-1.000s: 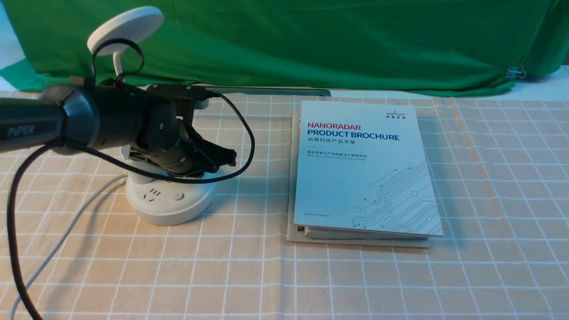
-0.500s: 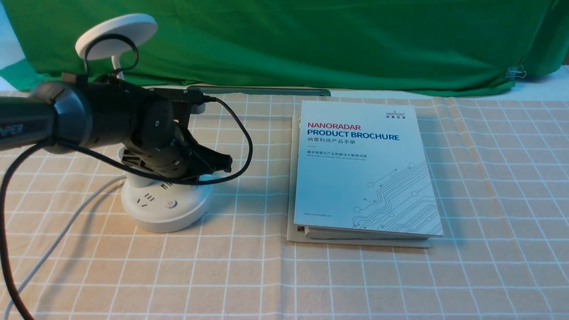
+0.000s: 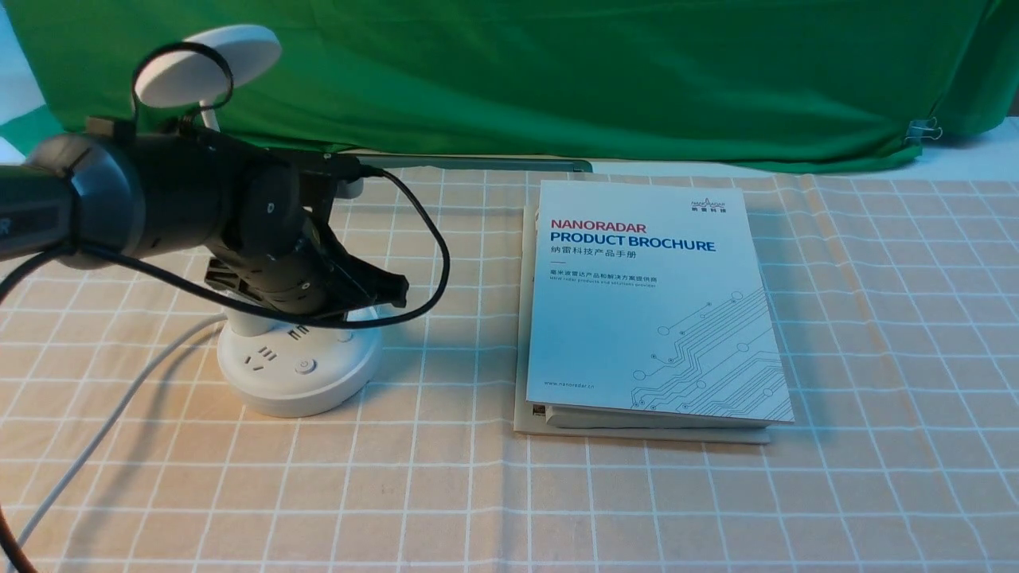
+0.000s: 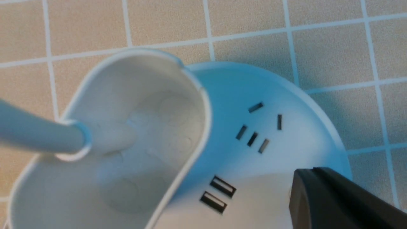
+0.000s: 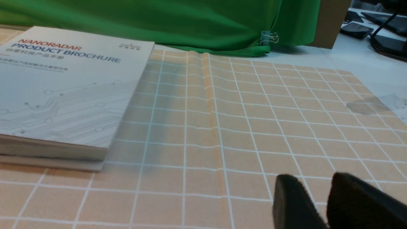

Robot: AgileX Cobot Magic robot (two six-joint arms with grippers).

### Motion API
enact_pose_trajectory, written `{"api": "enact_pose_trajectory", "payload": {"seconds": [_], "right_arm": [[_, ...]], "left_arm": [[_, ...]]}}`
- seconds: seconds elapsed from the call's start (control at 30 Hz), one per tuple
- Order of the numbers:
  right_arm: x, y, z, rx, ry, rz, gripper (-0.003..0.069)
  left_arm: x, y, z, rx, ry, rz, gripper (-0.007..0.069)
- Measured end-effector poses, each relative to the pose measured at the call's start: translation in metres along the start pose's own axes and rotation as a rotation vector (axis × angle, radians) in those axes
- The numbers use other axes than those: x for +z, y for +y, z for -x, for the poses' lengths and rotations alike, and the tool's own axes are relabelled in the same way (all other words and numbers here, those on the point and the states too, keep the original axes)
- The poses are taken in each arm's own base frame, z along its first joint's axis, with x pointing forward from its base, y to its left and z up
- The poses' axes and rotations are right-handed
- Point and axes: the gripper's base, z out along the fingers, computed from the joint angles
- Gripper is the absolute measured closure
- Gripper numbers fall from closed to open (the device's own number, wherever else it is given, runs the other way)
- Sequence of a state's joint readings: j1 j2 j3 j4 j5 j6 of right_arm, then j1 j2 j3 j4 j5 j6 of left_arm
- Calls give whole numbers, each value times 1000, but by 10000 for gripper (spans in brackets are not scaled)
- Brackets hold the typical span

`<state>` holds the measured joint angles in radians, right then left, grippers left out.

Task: Turn on the table lamp on the light coffee tablecloth with your hand.
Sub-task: 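Press the power button on the lamp base to turn the lamp on with the left gripper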

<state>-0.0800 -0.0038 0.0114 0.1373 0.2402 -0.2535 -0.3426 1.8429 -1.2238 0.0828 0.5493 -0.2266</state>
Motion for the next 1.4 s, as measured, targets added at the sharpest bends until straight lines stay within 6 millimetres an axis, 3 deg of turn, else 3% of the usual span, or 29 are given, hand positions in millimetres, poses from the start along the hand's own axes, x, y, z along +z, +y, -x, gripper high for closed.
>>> {"api": "enact_pose_trajectory", "payload": {"seconds": [1.17,1.4], "right_arm": [[0,0,0,0,0,0,420],[0,0,0,0,0,0,420]], "left_arm": [[23,-4,-4,-1,60,-34,624],[13,-6,1,-26,19,-60,624]]}}
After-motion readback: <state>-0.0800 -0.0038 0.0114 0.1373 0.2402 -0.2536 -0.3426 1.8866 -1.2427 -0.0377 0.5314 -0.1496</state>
